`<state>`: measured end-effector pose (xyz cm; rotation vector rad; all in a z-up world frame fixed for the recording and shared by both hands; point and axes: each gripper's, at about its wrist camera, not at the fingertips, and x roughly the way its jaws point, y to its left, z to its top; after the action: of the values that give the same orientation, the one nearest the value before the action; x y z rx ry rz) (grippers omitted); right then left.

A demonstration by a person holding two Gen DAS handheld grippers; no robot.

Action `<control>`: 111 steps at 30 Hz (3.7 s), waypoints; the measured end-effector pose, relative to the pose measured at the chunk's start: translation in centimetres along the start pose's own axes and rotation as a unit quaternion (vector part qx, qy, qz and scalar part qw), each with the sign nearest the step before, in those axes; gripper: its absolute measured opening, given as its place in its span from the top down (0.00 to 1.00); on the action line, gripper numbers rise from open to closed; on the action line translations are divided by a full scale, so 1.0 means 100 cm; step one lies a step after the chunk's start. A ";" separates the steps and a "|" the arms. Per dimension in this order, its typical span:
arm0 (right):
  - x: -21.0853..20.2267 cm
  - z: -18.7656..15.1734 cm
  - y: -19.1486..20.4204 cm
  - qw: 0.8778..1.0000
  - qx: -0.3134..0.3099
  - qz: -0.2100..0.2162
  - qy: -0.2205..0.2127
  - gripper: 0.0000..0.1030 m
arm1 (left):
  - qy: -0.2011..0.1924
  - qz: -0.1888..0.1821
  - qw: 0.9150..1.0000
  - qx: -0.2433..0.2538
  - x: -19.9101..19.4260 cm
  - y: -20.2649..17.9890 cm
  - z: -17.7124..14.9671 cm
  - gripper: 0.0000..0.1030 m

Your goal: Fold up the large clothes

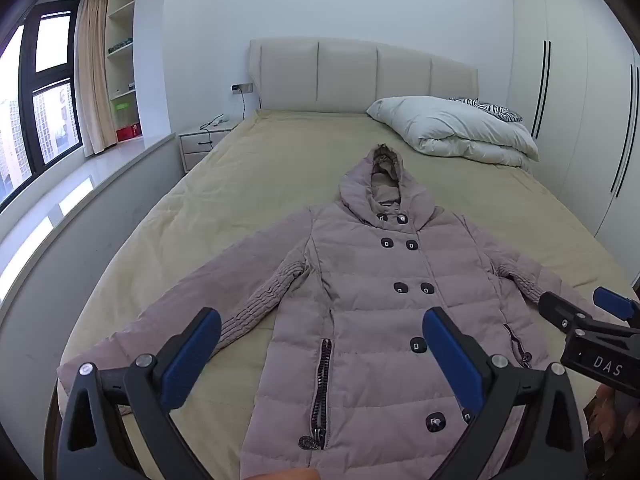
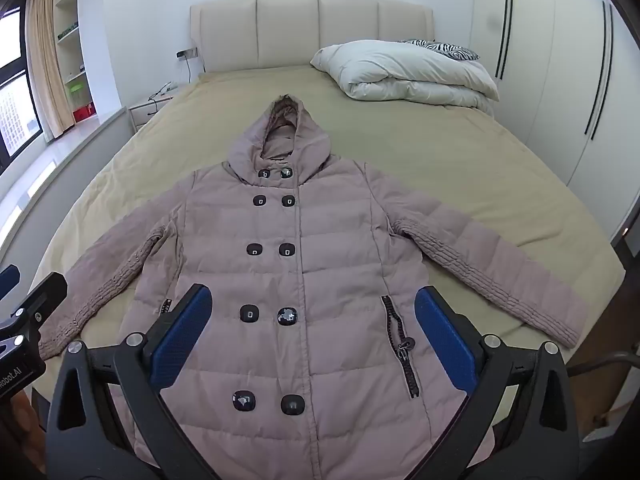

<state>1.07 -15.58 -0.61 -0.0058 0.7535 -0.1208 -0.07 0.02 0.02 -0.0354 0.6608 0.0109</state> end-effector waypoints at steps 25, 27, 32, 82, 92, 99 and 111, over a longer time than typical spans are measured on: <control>0.002 -0.003 0.005 1.000 -0.006 -0.003 0.006 0.00 | 0.010 0.003 1.000 -0.005 0.014 0.008 -0.008 0.00; 0.002 -0.004 0.006 1.000 -0.006 -0.002 0.006 0.00 | 0.010 0.003 1.000 -0.005 0.013 0.008 -0.008 0.00; 0.005 -0.003 0.006 1.000 -0.007 -0.003 0.006 0.00 | 0.009 0.003 1.000 -0.005 0.015 0.010 -0.009 0.00; 0.008 -0.009 0.012 1.000 -0.011 -0.001 0.012 0.00 | 0.015 0.003 1.000 -0.007 0.015 0.009 -0.009 0.00; 0.010 -0.016 0.017 1.000 -0.015 0.000 0.015 0.00 | 0.016 0.003 1.000 -0.007 0.016 0.009 -0.009 0.00; 0.010 -0.015 0.017 1.000 -0.015 0.001 0.016 0.00 | 0.016 0.003 1.000 -0.007 0.015 0.009 -0.009 0.00; 0.017 -0.017 0.017 0.999 -0.008 0.021 0.027 0.00 | 0.063 -0.024 0.995 -0.070 0.034 0.056 -0.057 0.00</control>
<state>1.37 -14.06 -3.08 -0.0021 0.8080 -0.0741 -0.98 5.44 -6.73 -0.1887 0.7844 0.0100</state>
